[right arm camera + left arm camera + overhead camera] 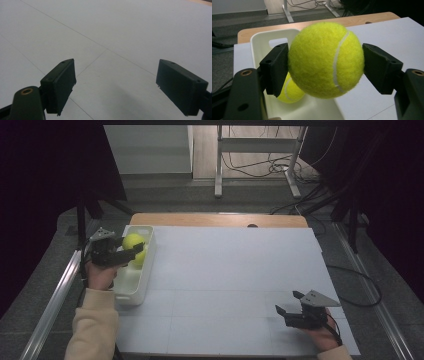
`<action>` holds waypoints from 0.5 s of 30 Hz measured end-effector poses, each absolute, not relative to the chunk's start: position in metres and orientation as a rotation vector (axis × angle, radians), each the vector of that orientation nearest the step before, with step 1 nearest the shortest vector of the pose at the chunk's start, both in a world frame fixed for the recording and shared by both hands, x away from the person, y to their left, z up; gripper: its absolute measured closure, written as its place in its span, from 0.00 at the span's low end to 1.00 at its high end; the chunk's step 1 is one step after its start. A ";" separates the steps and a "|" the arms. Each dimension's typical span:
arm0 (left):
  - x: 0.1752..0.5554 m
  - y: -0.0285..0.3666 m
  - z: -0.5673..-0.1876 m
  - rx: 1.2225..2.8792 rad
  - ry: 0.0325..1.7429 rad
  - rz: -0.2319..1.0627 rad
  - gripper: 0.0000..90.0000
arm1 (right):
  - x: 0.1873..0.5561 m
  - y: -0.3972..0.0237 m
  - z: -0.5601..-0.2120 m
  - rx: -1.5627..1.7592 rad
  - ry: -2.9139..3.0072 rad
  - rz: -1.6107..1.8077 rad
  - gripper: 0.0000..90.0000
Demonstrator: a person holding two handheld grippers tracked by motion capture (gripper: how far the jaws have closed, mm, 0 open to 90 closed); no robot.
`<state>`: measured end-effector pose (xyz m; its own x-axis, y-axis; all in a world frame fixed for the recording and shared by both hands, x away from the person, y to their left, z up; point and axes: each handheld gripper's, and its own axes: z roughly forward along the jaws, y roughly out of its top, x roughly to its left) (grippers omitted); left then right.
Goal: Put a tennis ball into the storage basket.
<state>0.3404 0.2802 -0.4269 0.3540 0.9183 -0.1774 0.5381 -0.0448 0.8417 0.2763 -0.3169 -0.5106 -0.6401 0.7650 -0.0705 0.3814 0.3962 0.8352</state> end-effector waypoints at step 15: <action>0.334 0.289 -0.432 1.723 1.328 0.520 0.29 | 0.276 -0.317 -0.511 0.983 2.212 1.149 0.19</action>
